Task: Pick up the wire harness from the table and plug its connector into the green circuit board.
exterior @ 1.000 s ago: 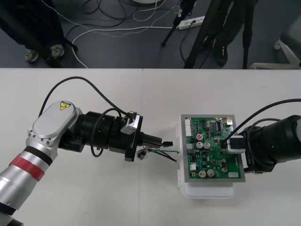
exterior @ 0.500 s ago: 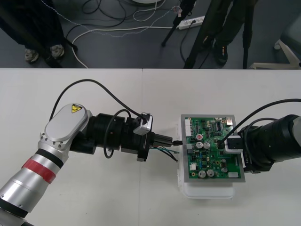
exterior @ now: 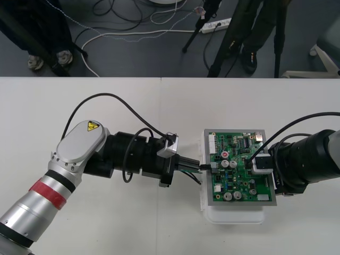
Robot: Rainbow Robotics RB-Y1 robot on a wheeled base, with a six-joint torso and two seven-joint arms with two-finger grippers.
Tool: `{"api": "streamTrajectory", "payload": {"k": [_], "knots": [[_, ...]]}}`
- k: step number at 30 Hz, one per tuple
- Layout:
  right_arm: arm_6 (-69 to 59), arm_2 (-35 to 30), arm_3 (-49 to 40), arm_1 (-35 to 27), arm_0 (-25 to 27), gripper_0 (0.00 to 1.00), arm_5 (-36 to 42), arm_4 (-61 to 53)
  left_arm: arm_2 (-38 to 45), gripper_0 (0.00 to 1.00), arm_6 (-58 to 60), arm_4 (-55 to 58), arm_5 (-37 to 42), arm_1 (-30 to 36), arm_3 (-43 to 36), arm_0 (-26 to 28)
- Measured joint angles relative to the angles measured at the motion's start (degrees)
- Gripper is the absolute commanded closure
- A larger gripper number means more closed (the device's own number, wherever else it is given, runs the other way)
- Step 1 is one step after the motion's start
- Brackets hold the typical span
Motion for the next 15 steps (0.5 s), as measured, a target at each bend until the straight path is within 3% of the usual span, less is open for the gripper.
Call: {"api": "streamTrajectory", "payload": {"k": [15], "knots": [[0.0, 0.01, 0.02, 0.0, -0.03, 0.0, -0.02, 0.01, -0.48, 1.0, -0.06, -1.01, 0.42, 0.0, 0.0, 0.08]]}}
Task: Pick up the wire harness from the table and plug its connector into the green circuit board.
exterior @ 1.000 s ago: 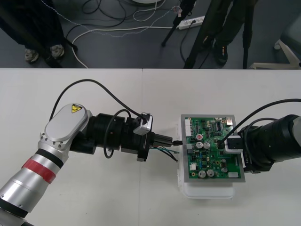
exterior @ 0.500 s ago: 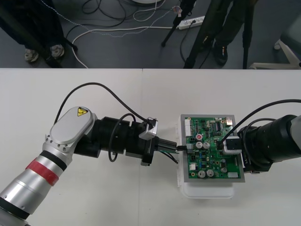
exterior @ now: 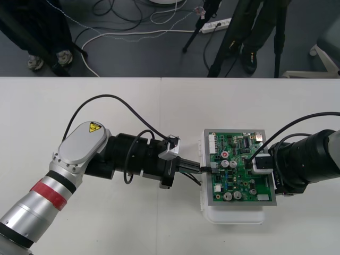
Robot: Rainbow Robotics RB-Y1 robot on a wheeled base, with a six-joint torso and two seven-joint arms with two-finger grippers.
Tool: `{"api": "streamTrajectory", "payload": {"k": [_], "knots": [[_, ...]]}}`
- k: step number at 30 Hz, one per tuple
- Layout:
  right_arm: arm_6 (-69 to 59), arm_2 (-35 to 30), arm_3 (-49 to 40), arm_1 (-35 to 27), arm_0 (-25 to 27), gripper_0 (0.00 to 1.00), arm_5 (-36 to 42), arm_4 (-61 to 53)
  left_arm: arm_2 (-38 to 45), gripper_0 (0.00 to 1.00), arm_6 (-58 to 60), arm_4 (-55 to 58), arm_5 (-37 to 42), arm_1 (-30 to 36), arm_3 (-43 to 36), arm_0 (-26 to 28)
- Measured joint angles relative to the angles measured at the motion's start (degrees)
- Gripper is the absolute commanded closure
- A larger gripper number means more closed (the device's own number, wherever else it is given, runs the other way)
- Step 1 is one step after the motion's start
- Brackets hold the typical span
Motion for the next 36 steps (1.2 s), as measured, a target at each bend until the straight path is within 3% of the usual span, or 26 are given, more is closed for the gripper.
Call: {"api": "streamTrajectory", "payload": {"k": [36], "knots": [[0.0, 0.0, 0.05, 0.0, -0.01, 0.0, -0.02, 0.0, -0.68, 1.0, -0.95, -0.01, 0.22, 0.0, 0.0, 0.43]]}}
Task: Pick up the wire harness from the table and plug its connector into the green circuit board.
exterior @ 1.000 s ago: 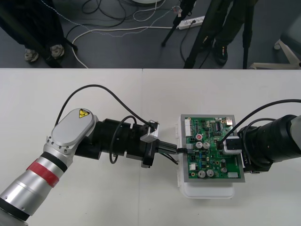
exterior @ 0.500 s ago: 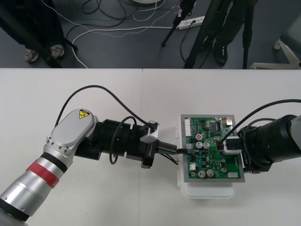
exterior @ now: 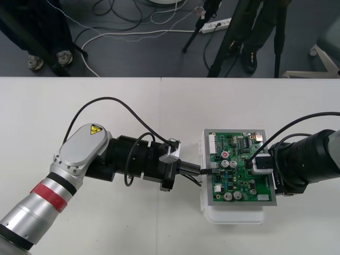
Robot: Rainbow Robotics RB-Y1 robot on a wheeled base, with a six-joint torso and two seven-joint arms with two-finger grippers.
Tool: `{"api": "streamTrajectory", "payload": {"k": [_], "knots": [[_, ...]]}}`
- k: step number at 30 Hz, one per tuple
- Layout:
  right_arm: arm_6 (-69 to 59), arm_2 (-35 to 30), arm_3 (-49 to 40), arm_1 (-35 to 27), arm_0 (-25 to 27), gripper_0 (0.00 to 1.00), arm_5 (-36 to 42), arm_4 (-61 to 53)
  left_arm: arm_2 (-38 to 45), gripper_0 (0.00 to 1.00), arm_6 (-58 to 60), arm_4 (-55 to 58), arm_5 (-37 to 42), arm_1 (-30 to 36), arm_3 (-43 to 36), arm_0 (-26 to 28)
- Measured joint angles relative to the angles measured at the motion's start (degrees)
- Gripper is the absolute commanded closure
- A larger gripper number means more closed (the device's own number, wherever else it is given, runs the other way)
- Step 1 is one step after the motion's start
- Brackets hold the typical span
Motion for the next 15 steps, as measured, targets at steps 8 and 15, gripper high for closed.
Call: {"api": "streamTrajectory", "payload": {"k": [8, 15], "knots": [[0.0, 0.0, 0.04, 0.0, 0.0, 0.0, 0.0, 0.0, 0.0, 1.0, -0.37, 0.0, 0.08, 0.0, 0.0, 0.0], [0.0, 0.0, 0.08, 0.0, 0.0, 0.0, -0.01, 0.0, 0.0, 1.0, -0.38, 0.01, 0.69, -0.04, 0.0, 0.0]]}}
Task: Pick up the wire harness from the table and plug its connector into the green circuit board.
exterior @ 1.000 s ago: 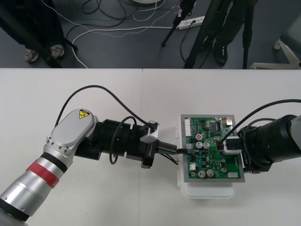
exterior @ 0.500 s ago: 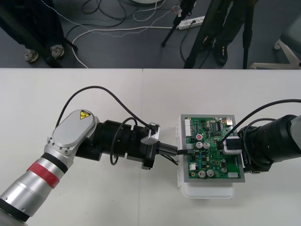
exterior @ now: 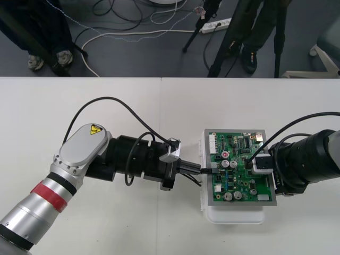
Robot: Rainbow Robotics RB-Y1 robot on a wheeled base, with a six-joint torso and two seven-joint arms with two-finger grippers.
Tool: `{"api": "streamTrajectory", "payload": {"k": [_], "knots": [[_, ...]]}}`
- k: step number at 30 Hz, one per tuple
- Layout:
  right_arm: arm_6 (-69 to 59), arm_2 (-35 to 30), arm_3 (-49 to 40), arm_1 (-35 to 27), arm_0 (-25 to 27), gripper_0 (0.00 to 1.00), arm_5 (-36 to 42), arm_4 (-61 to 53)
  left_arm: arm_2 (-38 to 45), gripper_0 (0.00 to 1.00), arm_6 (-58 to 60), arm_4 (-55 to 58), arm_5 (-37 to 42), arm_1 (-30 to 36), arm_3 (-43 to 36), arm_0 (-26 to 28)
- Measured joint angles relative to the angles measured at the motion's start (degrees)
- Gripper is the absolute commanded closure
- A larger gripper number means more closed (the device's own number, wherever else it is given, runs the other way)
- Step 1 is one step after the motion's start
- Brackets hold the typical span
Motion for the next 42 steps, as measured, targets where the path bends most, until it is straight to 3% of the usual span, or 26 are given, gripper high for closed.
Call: {"api": "streamTrajectory", "payload": {"k": [42], "knots": [[0.0, 0.01, 0.11, 0.0, 0.0, 0.0, -0.05, 0.11, -1.23, 1.0, -0.18, 1.57, 1.96, -0.32, 0.0, 0.52]]}}
